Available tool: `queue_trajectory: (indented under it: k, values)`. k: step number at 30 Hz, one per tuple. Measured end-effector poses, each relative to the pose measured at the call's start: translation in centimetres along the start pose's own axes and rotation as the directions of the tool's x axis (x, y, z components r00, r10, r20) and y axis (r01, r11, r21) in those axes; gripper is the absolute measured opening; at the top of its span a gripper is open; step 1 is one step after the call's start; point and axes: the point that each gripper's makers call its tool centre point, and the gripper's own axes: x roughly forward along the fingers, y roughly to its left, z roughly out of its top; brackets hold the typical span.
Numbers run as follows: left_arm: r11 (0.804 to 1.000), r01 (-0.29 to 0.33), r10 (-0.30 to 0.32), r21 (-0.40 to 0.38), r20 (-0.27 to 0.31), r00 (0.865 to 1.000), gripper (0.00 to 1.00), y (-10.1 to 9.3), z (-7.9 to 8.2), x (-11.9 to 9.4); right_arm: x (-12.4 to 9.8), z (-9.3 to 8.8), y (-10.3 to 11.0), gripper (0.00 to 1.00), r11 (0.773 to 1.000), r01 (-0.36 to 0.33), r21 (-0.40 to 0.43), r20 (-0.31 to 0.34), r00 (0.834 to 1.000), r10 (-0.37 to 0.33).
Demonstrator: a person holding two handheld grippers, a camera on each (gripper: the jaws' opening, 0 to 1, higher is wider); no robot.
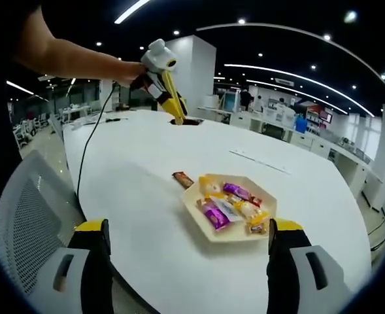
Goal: Place the target food into the container with the food tongs after gripping and lifting it, then release it inside without dropping or visibly crushing the food.
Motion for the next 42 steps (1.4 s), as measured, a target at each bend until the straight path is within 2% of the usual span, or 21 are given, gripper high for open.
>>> queue_trajectory:
  k: [2,8,10,17,26,35,42]
  values:
    - [1.000,-0.017,0.017,0.013,0.001,1.000,0.18,0.1,0.5,0.4,0.0,0.0,0.0,0.98,1.000,0.000,-0.003,0.001,1.000,0.000]
    - [1.000,0.002,-0.003,0.023,0.021,1.000,0.18,-1.0,2.3,1.5,0.0,0.1,-0.1,1.00,1.000,0.002,0.007,0.009,1.000,-0.002]
    - [1.000,0.009,-0.010,0.022,0.026,1.000,0.18,-1.3,2.9,2.0,-0.2,0.5,0.2,1.00,0.999,-0.027,0.029,0.034,0.999,0.026]
    - [0.999,0.011,-0.013,0.042,0.031,0.999,0.19,-2.8,4.7,3.5,-0.3,0.6,-0.2,1.00,0.999,-0.007,0.042,0.039,0.999,0.005]
    - [0.997,0.043,-0.046,0.066,0.039,0.998,0.19,-4.8,6.5,4.7,-0.3,0.6,-0.3,1.00,0.999,0.002,0.041,0.042,0.999,-0.004]
    - [0.994,0.061,-0.065,0.086,0.052,0.996,0.19,-6.9,9.5,6.7,-0.3,0.6,-0.3,1.00,0.999,0.004,0.035,0.039,0.999,-0.006]
    - [0.990,0.085,-0.092,0.115,0.055,0.994,0.19,-8.4,11.0,7.7,-0.4,0.7,-0.4,1.00,0.999,0.010,0.035,0.044,0.999,-0.011]
